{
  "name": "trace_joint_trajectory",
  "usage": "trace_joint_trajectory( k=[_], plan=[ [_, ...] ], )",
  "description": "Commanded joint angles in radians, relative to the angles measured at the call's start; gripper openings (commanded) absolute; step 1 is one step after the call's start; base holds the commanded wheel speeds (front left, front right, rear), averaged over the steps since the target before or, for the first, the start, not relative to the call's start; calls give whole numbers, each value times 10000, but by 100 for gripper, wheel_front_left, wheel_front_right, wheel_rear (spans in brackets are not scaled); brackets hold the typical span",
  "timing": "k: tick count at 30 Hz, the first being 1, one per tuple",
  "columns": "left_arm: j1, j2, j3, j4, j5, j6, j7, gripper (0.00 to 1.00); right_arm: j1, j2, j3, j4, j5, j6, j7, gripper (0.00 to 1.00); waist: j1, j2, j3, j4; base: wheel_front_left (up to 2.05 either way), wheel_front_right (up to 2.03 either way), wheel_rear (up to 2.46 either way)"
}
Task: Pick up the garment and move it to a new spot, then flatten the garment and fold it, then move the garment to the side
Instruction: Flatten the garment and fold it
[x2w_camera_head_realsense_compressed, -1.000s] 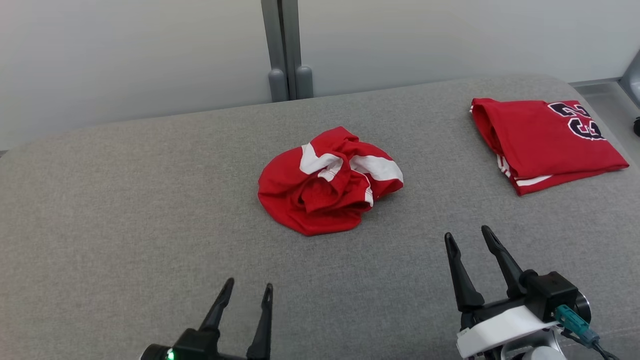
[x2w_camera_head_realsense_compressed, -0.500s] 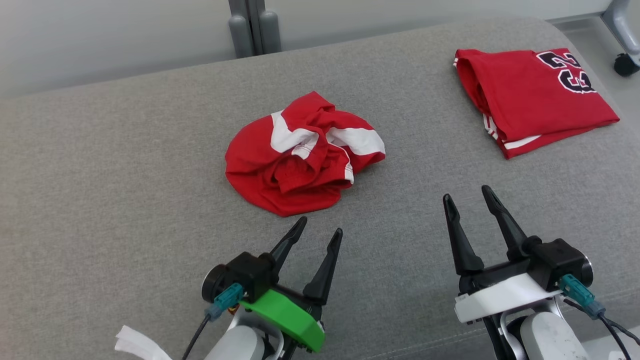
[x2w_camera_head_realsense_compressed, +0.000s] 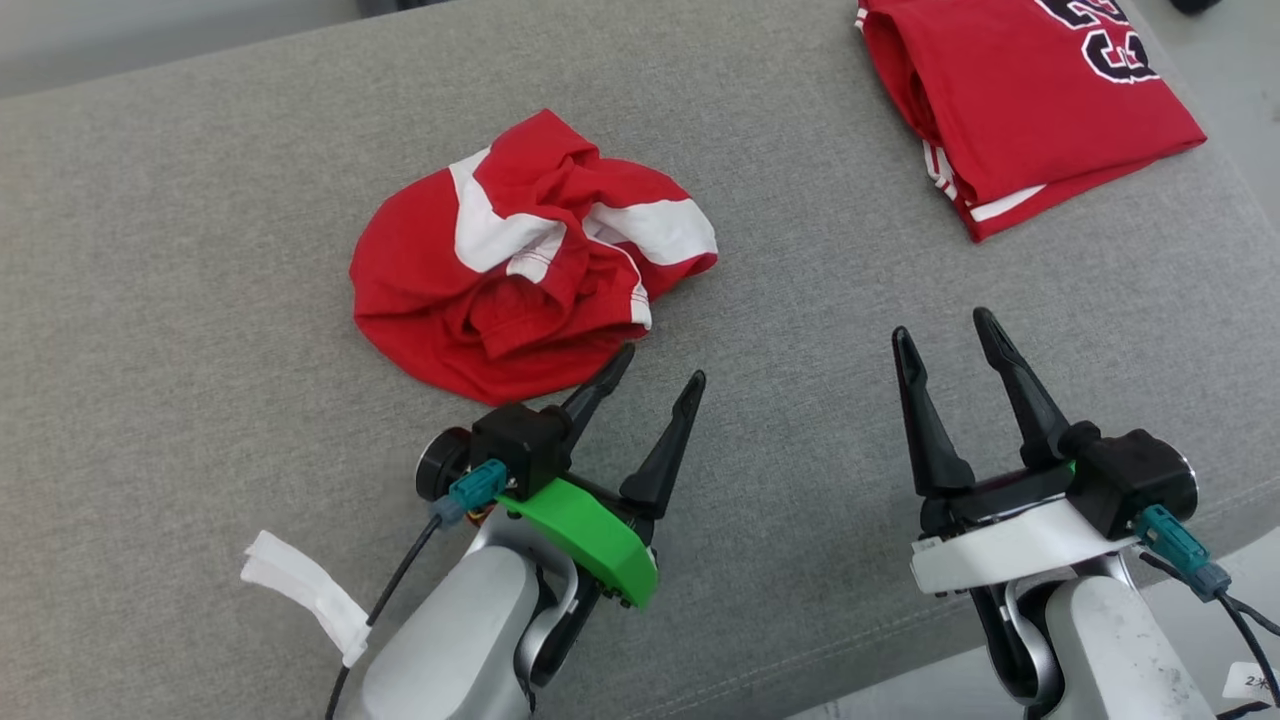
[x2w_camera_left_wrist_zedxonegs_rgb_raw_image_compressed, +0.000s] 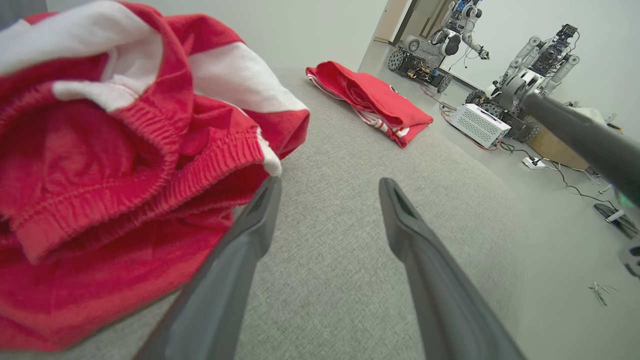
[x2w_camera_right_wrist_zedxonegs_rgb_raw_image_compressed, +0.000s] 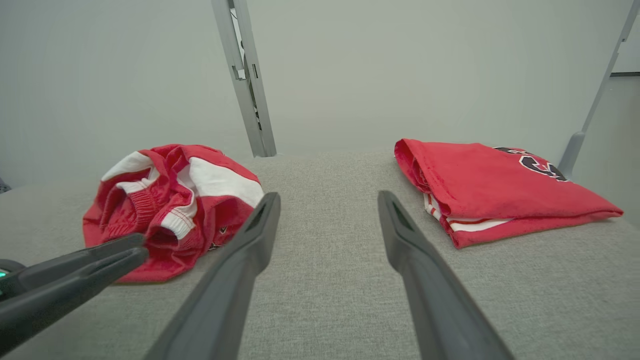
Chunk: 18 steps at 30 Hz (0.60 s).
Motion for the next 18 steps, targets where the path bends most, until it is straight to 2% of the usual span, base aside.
trace_joint_trajectory(
  k=[1,18],
  plan=[
    [-278,63,111,86,106,-30,-29,100,-111,14,-42,-72,-65,-17,0,100,0,0,418,-343,0,0,0],
    [-760,62,1372,121,581,161,-29,100,-313,67,-172,-167,-94,-17,0,100,0,0,964,-538,0,0,0]
  ],
)
